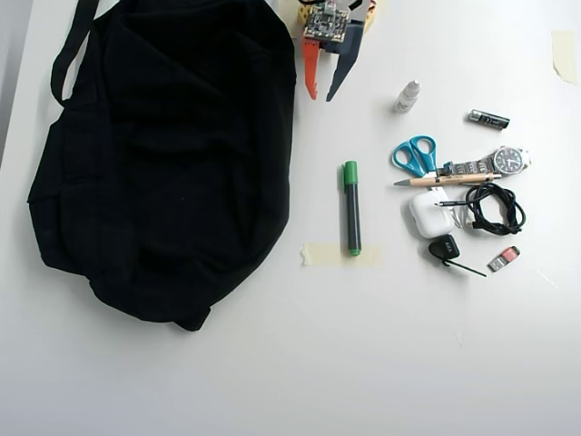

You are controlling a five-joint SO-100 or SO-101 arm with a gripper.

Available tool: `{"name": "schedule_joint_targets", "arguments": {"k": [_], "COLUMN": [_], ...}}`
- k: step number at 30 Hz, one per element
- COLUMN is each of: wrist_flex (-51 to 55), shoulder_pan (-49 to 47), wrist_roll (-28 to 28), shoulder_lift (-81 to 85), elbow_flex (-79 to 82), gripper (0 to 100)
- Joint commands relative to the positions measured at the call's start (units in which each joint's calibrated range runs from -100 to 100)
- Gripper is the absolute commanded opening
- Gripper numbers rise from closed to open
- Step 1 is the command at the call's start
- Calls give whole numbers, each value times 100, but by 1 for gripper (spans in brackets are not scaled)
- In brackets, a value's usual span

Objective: Put the whiteboard marker into the black bag

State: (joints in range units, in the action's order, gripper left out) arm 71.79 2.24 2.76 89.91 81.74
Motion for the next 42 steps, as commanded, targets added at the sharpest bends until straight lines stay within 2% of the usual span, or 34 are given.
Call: {"name": "schedule_joint_targets", "arguments": {"k": [1,5,6,11,14,22,24,34,42], "wrist_flex": [39,-134,-185,-409,-1081,-2270,-2451,-2365,-2365], "shoulder_pan": [-22,-29,-97,-299,-463,-545,-538,-680,-1398], "wrist_roll": [532,909,1093,1250,1250,1187,1187,1245,731], "shoulder_lift": [-1970,-3962,-4941,-6941,-7771,-8667,-8709,-8568,-8592], "elbow_flex": [-1669,-2981,-3610,-4859,-5020,-5020,-5020,-5281,-5982], "gripper": [9,9,9,10,19,24,28,30,30]}}
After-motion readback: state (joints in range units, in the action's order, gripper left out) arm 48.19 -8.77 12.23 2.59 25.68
